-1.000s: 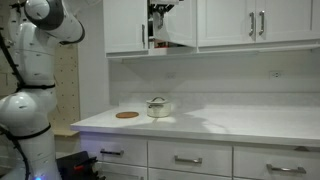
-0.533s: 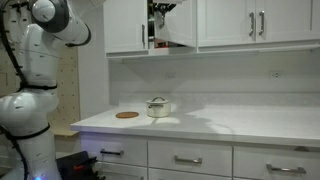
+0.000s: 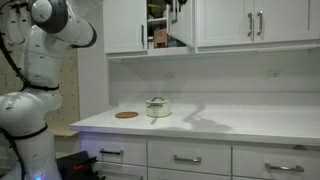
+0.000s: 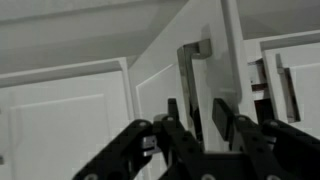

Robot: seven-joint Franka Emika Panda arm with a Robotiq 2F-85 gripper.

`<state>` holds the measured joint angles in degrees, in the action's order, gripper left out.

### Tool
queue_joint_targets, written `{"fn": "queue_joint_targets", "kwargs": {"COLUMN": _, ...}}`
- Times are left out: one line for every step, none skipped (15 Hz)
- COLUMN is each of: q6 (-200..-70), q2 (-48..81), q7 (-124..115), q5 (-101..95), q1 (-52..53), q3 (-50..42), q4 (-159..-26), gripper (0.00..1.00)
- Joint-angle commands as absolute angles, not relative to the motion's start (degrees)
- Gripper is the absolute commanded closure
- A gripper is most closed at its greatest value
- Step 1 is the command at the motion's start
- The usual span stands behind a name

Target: Open the top right cupboard door

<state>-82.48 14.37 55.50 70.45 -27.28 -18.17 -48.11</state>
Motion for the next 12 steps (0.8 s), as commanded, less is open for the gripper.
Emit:
{"fn": "queue_joint_targets", "kwargs": {"q6": -86.7, "q2": 17.5, "q7": 47.2, "q5": 65.8, "q1": -27.9, "q3": -19.8, "q4": -43.0, "gripper": 0.27}}
{"fn": "queue_joint_targets", "kwargs": {"q6": -88.2, "q2": 17.9, "q7": 44.8, "q5": 64.2, "q1": -27.9, "q3": -20.1, "q4": -42.5, "gripper": 0.19}}
{"fn": "queue_joint_targets", "kwargs": {"q6": -89.4, "q2": 18.1, "q7": 42.2, "q5": 62.6, "q1": -27.5, "q3": -20.7, "q4": -42.0, "gripper": 0.12}}
{"fn": "queue_joint_targets", "kwargs": {"q6": -90.7, "q2": 18.3, "q7": 39.6, "q5": 60.9, "q1": -27.1, "q3": -21.0, "q4": -41.7, "gripper": 0.05}}
{"fn": "queue_joint_targets", "kwargs": {"q6": -91.9, "q2": 18.2, "q7": 36.7, "q5": 58.9, "q1": -26.5, "q3": -21.2, "q4": -41.6, "gripper": 0.01}}
{"fn": "queue_joint_targets", "kwargs": {"q6": -93.0, "q2": 18.0, "q7": 33.7, "q5": 56.9, "q1": -25.8, "q3": -21.4, "q4": -41.5, "gripper": 0.0}}
{"fn": "queue_joint_targets", "kwargs": {"q6": -94.2, "q2": 17.5, "q7": 30.5, "q5": 54.7, "q1": -24.8, "q3": -21.7, "q4": -41.7, "gripper": 0.0}}
{"fn": "queue_joint_targets", "kwargs": {"q6": -95.5, "q2": 17.1, "q7": 27.2, "q5": 52.4, "q1": -23.6, "q3": -22.0, "q4": -41.8, "gripper": 0.0}}
{"fn": "queue_joint_targets", "kwargs": {"q6": -97.0, "q2": 16.7, "q7": 23.5, "q5": 49.7, "q1": -22.0, "q3": -22.2, "q4": -41.8, "gripper": 0.0}}
{"fn": "queue_joint_targets", "kwargs": {"q6": -98.3, "q2": 16.2, "q7": 19.9, "q5": 46.7, "q1": -20.4, "q3": -22.5, "q4": -42.1, "gripper": 0.0}}
{"fn": "queue_joint_targets", "kwargs": {"q6": -99.1, "q2": 15.8, "q7": 16.3, "q5": 43.6, "q1": -19.1, "q3": -22.8, "q4": -41.9, "gripper": 0.0}}
{"fn": "queue_joint_targets", "kwargs": {"q6": -99.9, "q2": 15.1, "q7": 12.6, "q5": 40.4, "q1": -17.6, "q3": -23.3, "q4": -42.2, "gripper": 0.0}}
